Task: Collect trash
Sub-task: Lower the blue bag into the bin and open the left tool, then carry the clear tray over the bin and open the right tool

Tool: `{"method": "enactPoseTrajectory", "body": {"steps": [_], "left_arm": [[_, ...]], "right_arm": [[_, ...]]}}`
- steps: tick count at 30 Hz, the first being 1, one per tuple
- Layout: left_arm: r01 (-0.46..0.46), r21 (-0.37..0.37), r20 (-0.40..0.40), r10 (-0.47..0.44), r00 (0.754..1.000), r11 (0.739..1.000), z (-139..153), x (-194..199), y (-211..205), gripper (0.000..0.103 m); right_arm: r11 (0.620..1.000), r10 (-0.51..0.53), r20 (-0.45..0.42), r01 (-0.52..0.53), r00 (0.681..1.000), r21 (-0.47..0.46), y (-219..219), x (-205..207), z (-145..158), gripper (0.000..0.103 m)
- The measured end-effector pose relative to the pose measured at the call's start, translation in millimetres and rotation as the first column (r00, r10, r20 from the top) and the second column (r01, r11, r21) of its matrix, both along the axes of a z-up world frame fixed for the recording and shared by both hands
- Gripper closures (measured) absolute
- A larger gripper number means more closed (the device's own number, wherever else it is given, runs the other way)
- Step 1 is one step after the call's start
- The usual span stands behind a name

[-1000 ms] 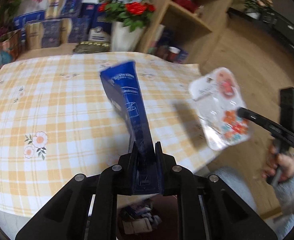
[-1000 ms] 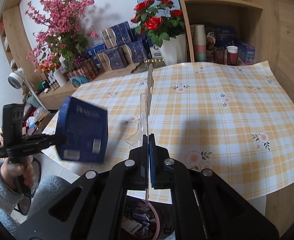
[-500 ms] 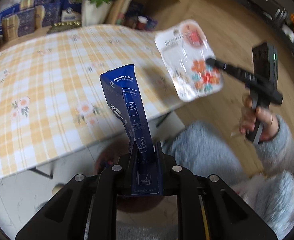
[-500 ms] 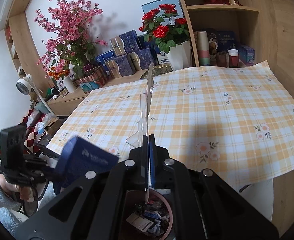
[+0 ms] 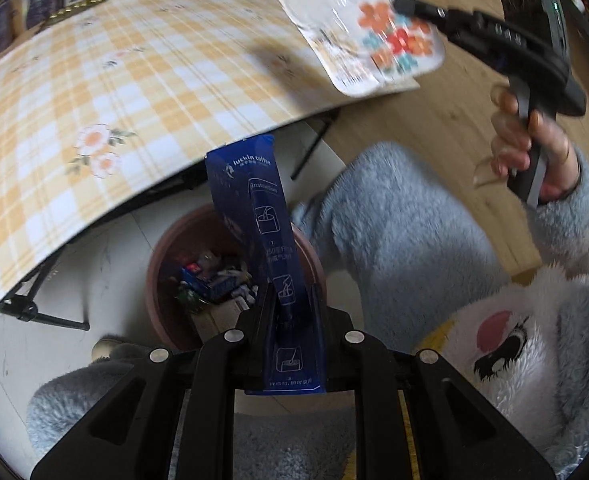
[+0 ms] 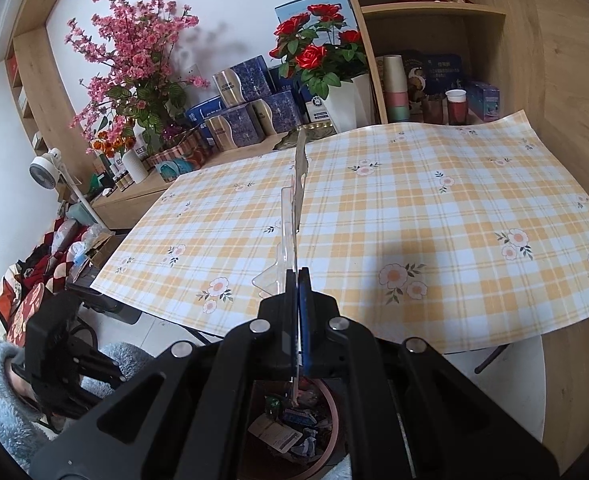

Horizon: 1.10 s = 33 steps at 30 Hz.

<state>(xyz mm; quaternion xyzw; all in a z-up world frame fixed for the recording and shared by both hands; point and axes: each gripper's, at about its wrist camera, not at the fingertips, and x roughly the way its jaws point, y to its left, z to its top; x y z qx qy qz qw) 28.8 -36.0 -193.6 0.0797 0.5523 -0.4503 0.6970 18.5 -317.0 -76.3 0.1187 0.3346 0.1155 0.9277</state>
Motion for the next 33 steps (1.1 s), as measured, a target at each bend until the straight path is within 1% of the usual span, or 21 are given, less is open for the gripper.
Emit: {"method": "enactPoseTrajectory", "body": {"steps": [5, 10, 14, 15, 16, 17, 18, 19, 21, 22, 23, 26, 29, 31, 33], "left_arm": [[0.014, 0.055, -0.031, -0.012, 0.999, 0.998, -21.8, 4.7, -11.8, 0.087], [-0.02, 0.149, -0.086, 0.033, 0.996, 0.989, -57.2, 23.1, -23.2, 0.087], [-0.047, 0.217, -0.1, 0.07, 0.992, 0.975, -83.5, 38.1, -32.1, 0.087], [-0.054, 0.223, -0.103, 0.079, 0.992, 0.973, -89.0, 41.1, -34.1, 0.086], [-0.068, 0.216, -0.102, 0.092, 0.991, 0.974, -92.7, 43.9, -35.2, 0.079], [-0.091, 0.176, -0.112, 0.112, 0.987, 0.98, -94.1, 47.9, -34.0, 0.058], [-0.122, 0.135, -0.117, 0.138, 0.983, 0.983, -93.4, 51.7, -30.9, 0.046], [-0.143, 0.121, -0.111, 0.157, 0.981, 0.982, -91.8, 53.8, -28.8, 0.034], [-0.194, 0.056, -0.077, 0.198, 0.977, 0.979, -81.5, 57.1, -20.5, 0.032], [-0.221, 0.011, -0.059, 0.221, 0.973, 0.975, -73.7, 57.5, -14.0, 0.029], [-0.248, -0.021, -0.036, 0.248, 0.968, 0.968, -66.2, 57.1, -8.7, 0.022], [-0.329, -0.109, 0.049, 0.336, 0.941, 0.938, -41.6, 53.1, 11.3, 0.014], [-0.401, -0.168, 0.131, 0.423, 0.896, 0.901, -18.9, 45.5, 31.1, 0.01], [-0.446, -0.208, 0.188, 0.483, 0.855, 0.871, -4.2, 37.8, 46.7, 0.009], [-0.483, -0.235, 0.239, 0.532, 0.812, 0.843, 6.1, 30.5, 59.6, 0.007]], "right_arm": [[1.0, -0.01, -0.01, 0.01, 1.0, 0.0, -5.5, -1.2, -5.4, 0.098], [0.999, -0.026, -0.029, 0.027, 0.999, 0.022, -11.5, -0.9, -12.5, 0.098], [0.999, -0.028, -0.041, 0.029, 0.999, 0.021, -12.0, -3.4, -17.2, 0.098], [0.999, -0.029, -0.043, 0.03, 0.999, 0.023, -12.6, -4.1, -18.3, 0.098], [0.999, -0.03, -0.046, 0.031, 0.999, 0.025, -13.1, -4.6, -19.0, 0.098], [0.999, -0.032, -0.048, 0.033, 0.998, 0.026, -13.4, -5.3, -20.2, 0.098], [0.999, -0.032, -0.053, 0.034, 0.998, 0.029, -13.7, -6.1, -21.7, 0.098], [0.999, -0.031, -0.057, 0.033, 0.998, 0.03, -13.7, -6.6, -23.0, 0.098], [0.999, -0.023, -0.062, 0.025, 0.998, 0.028, -11.9, -8.2, -25.7, 0.098], [0.999, -0.013, -0.062, 0.014, 0.998, 0.029, -10.1, -8.8, -26.9, 0.098], [0.999, -0.001, -0.061, 0.003, 0.998, 0.033, -8.4, -9.5, -28.2, 0.098], [0.998, 0.043, -0.066, -0.04, 0.997, 0.042, 3.0, -10.1, -34.9, 0.097], [0.996, 0.086, -0.086, -0.082, 0.993, 0.041, 18.7, -8.8, -44.3, 0.097], [0.993, 0.12, -0.097, -0.118, 0.988, 0.024, 31.3, -8.6, -49.7, 0.097], [0.985, 0.17, -0.112, -0.173, 0.979, -0.017, 49.6, -9.2, -56.0, 0.097]]}}
